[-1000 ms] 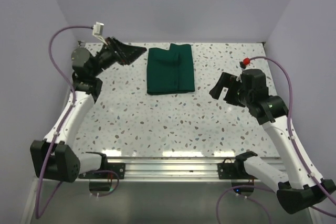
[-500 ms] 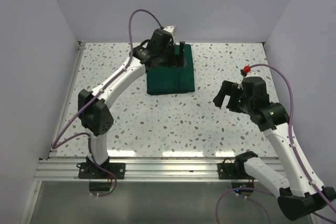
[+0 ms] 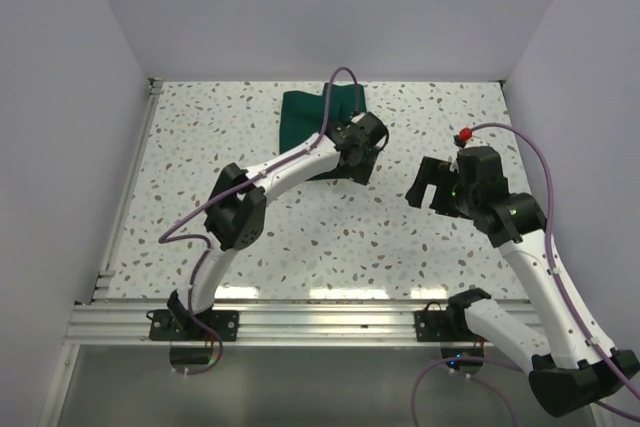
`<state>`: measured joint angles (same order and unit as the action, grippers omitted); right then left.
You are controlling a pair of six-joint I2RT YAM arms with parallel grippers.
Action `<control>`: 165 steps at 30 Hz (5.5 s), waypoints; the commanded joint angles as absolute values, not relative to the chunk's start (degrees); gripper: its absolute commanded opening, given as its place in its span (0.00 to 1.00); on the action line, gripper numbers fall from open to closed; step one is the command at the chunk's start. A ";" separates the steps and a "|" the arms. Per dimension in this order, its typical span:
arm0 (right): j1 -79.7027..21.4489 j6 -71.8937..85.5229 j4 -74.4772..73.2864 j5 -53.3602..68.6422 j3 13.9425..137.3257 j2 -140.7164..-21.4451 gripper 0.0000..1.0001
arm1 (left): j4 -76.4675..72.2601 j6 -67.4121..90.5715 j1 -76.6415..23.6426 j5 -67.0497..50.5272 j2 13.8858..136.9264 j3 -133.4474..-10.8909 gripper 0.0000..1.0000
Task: Open and lay out the surgical kit
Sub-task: Open the surgical kit at the center of the board.
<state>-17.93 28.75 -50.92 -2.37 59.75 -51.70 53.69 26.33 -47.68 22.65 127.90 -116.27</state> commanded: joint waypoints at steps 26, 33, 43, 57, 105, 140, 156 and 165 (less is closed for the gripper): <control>-17.84 28.30 -52.74 -5.54 56.16 -49.48 0.99 | 50.19 25.31 -42.45 28.04 133.15 -120.76 1.00; -17.84 28.65 -51.86 -5.98 55.20 -50.01 0.99 | 50.28 24.26 -41.75 27.60 135.88 -121.99 1.00; -17.75 28.56 -50.36 -6.07 54.41 -51.50 0.99 | 50.27 23.55 -41.22 28.30 135.62 -123.13 1.00; -17.75 27.95 -49.92 -6.24 53.52 -52.29 0.99 | 48.96 23.02 -39.55 30.24 130.96 -118.14 1.00; -17.84 25.93 -45.36 -1.77 58.09 -60.99 0.99 | 38.94 33.57 -0.88 14.16 104.94 -82.35 1.00; -40.69 23.91 -62.93 -16.87 142.82 -148.97 0.88 | 40.34 30.85 -13.18 9.14 92.02 -68.82 1.00; -42.19 25.58 -64.69 -21.09 138.78 -146.61 0.00 | 38.85 29.71 -13.18 8.44 90.80 -65.39 1.00; -39.74 24.96 -64.60 -27.94 133.79 -134.57 0.00 | 39.81 30.50 -13.27 8.70 88.86 -66.18 0.99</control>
<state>-41.98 24.99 -62.02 -22.50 135.98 -144.07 40.77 30.76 -13.47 8.95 91.64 -65.34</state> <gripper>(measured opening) 0.030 0.994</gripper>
